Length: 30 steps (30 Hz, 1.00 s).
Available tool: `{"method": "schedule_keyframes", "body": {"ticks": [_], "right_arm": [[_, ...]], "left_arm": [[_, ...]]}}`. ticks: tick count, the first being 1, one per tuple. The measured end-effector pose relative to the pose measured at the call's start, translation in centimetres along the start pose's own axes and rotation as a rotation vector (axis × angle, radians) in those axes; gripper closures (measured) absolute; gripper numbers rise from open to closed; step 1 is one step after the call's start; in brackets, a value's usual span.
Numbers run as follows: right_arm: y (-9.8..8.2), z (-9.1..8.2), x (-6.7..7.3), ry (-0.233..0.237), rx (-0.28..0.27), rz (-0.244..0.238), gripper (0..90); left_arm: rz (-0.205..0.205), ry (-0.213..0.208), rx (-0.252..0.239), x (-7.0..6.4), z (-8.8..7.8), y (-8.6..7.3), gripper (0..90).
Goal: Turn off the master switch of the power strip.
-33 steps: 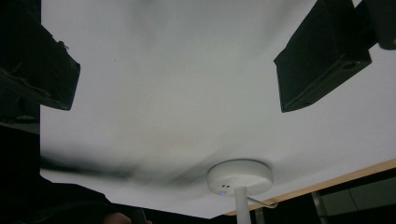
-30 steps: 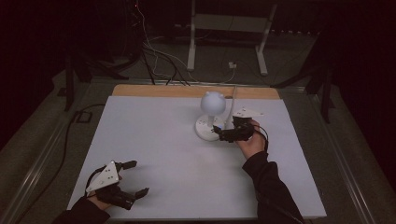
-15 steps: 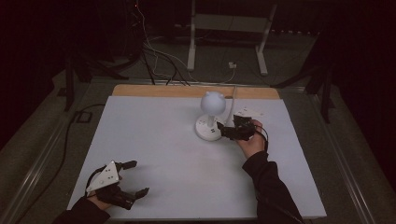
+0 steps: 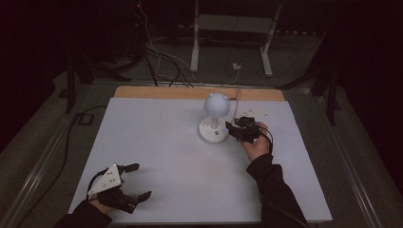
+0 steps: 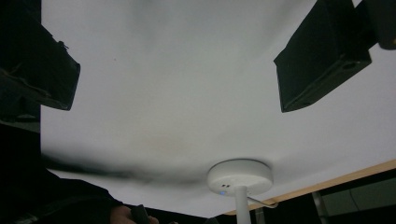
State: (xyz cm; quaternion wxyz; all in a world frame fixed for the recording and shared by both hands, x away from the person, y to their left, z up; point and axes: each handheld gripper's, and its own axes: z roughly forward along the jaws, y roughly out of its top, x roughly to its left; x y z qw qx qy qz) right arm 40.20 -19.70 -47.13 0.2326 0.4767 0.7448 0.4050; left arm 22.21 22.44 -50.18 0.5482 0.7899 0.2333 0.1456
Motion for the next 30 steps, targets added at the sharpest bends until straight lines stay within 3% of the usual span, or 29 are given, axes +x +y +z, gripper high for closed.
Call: {"method": "schedule_keyframes", "body": {"ticks": [6, 11, 12, 23, 30], "right_arm": [[-0.02, 0.14, 0.22, -0.001, 0.020, -0.001, 77.7], [-0.01, 0.31, 0.44, -0.003, 0.034, -0.023, 83.9], [0.01, 0.35, 0.42, -0.007, 0.038, -0.022, 88.8], [0.18, 0.45, 0.53, -0.037, 0.036, -0.042, 90.0], [0.38, 0.82, 0.69, -0.041, 0.023, -0.024, 90.0]], "left_arm": [[0.000, -0.001, 0.000, -0.01, -0.01, 0.00, 0.3], [0.002, -0.001, 0.000, 0.00, -0.01, 0.00, 0.3], [-0.001, -0.001, 0.000, 0.00, 0.00, 0.00, 0.3], [0.001, -0.001, 0.002, -0.01, 0.02, -0.01, 0.3], [0.001, -0.001, 0.004, -0.02, 0.04, -0.03, 0.3]]}}
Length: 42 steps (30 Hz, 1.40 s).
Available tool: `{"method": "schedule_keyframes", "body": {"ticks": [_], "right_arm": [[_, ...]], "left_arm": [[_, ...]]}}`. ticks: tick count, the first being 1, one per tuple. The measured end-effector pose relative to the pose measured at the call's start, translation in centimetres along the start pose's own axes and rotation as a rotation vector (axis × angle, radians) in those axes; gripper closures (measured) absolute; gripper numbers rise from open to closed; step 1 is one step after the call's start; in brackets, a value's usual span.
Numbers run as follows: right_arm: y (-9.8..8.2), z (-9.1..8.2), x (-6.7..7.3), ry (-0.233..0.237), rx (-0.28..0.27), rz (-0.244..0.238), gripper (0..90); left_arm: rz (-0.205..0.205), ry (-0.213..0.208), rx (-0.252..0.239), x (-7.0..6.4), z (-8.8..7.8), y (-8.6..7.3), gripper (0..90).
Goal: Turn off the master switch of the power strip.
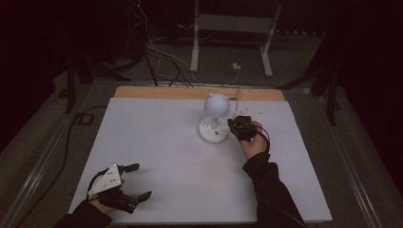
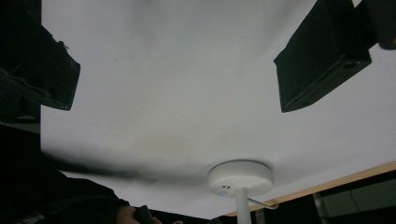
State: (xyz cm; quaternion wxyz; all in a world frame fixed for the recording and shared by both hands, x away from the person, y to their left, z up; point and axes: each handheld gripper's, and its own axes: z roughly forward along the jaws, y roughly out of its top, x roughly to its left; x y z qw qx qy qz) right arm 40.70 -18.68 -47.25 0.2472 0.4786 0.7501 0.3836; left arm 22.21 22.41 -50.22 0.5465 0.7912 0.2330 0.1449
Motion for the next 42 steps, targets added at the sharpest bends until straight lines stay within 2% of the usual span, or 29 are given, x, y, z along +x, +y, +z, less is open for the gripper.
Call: {"method": "schedule_keyframes", "body": {"ticks": [13, 23, 42], "right_arm": [[-0.7, 1.3, 0.8, -0.013, -0.003, -0.013, 90.0], [-1.4, 2.2, 0.8, -0.021, 0.010, 0.007, 90.0], [-2.2, 3.1, 1.2, -0.031, 0.013, -0.005, 90.0]], "left_arm": [[0.002, -0.001, 0.007, 0.0, 0.0, 0.0, 0.3], [0.002, -0.003, 0.004, 0.0, 0.0, 0.0, 0.3], [0.004, -0.002, 0.007, 0.0, 0.0, 0.0, 0.3]]}}
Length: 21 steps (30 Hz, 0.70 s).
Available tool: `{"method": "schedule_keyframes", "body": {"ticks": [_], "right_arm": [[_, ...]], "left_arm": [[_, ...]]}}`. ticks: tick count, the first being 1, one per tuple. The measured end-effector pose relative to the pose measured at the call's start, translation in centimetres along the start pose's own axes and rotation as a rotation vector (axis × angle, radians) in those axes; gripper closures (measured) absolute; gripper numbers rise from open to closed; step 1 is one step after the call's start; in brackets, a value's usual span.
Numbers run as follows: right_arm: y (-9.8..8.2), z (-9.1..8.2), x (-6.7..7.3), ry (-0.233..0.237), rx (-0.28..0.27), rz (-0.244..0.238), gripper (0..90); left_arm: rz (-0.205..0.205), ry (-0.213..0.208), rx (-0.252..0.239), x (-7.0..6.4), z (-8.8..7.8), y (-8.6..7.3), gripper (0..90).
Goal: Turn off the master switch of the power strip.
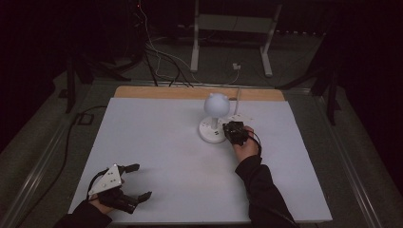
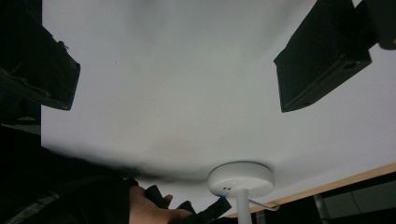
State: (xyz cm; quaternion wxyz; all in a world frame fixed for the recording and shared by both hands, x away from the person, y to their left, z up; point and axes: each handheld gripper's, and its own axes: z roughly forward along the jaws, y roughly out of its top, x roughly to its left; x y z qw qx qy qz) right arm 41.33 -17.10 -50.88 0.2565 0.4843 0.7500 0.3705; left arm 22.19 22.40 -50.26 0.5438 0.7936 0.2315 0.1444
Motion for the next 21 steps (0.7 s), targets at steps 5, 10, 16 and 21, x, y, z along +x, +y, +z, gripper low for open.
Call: {"method": "schedule_keyframes", "body": {"ticks": [5, 10, 16, 21], "right_arm": [[-0.11, 0.06, 0.24, -0.006, 0.001, -0.019, 90.0], [-0.23, 0.11, 0.19, -0.004, 0.005, -0.015, 90.0], [-0.03, 0.17, 0.86, -0.045, 0.022, -0.073, 90.0], [0.26, 0.20, 0.84, -0.042, 0.043, -0.072, 90.0]], "left_arm": [[0.001, -0.001, 0.002, -0.03, 0.03, 0.00, 0.3], [0.001, 0.000, 0.002, -0.04, 0.02, -0.01, 0.3], [0.001, 0.001, 0.004, -0.08, 0.12, 0.00, 0.3], [0.005, 0.000, 0.005, -0.16, 0.10, 0.02, 0.3]]}}
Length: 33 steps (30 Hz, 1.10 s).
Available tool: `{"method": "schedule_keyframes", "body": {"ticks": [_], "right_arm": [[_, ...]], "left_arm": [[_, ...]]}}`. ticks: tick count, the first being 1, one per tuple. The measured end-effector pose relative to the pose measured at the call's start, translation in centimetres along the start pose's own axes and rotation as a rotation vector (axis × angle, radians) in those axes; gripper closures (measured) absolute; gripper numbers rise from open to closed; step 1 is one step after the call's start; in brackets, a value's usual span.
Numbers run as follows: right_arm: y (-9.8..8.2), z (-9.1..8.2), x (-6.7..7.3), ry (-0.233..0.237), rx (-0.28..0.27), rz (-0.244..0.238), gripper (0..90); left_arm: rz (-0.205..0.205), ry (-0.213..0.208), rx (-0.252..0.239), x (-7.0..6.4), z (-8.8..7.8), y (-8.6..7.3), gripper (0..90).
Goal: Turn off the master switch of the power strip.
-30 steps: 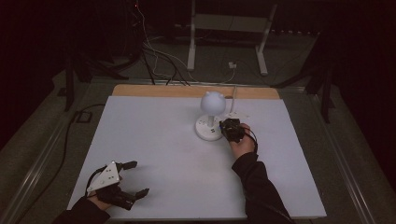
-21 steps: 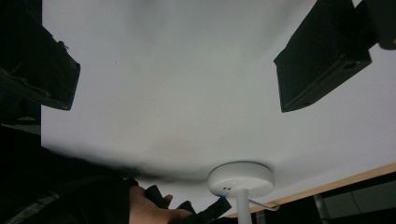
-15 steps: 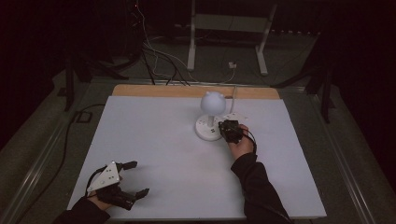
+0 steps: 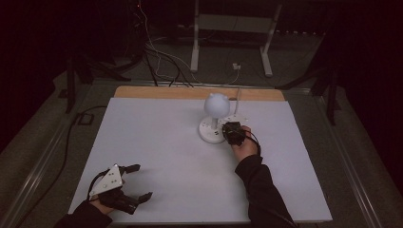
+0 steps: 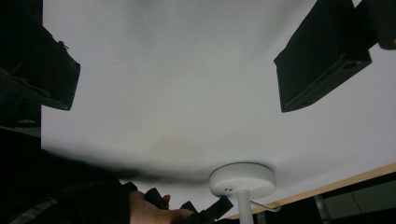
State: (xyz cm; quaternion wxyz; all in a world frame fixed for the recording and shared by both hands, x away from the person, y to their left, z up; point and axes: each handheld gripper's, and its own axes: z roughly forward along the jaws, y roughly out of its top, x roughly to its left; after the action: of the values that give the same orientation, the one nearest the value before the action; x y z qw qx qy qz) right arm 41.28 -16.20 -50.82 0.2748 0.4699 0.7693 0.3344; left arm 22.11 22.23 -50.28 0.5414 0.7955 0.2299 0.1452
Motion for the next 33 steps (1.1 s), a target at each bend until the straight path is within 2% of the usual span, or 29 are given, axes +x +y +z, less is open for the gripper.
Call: {"method": "schedule_keyframes", "body": {"ticks": [1, 2, 6, 11, 18, 22, 24, 25, 27, 33], "right_arm": [[0.1, 0.0, -0.3, 0.016, 0.010, 0.025, 90.0], [0.1, 0.1, -0.3, 0.015, 0.011, 0.029, 90.0], [-0.1, 0.1, -0.1, 0.003, 0.000, 0.022, 90.0], [-0.2, 0.1, -0.3, 0.018, -0.008, 0.026, 90.0], [-0.6, 0.1, 0.0, -0.001, -0.035, 0.027, 90.0], [-0.6, 0.1, 0.1, -0.013, -0.037, 0.021, 90.0], [-0.4, 0.0, 0.5, -0.034, -0.035, -0.009, 90.0], [-0.3, -0.2, 0.4, -0.007, -0.046, -0.010, 90.0], [-0.4, -0.3, 0.4, -0.009, -0.053, -0.019, 90.0], [0.5, -1.3, -0.5, 0.012, -0.089, 0.036, 89.9]], "left_arm": [[0.000, 0.000, -0.001, 0.0, 0.0, 0.0, 0.3], [-0.001, 0.000, -0.001, 0.0, 0.0, 0.0, 0.3], [-0.003, -0.001, -0.003, 0.0, 0.0, 0.0, 0.3], [-0.003, -0.002, -0.004, 0.0, 0.0, 0.0, 0.3], [-0.002, 0.001, -0.005, 0.0, -0.1, 0.0, 0.3], [-0.004, 0.001, -0.008, 0.1, -0.1, 0.0, 0.3], [-0.001, 0.001, -0.007, 0.1, -0.1, 0.0, 0.3], [-0.001, 0.001, -0.007, 0.1, -0.1, 0.0, 0.3], [-0.005, 0.000, -0.013, 0.1, -0.2, 0.0, 0.3], [-0.004, 0.001, -0.008, 0.3, -0.1, 0.0, 0.3]]}}
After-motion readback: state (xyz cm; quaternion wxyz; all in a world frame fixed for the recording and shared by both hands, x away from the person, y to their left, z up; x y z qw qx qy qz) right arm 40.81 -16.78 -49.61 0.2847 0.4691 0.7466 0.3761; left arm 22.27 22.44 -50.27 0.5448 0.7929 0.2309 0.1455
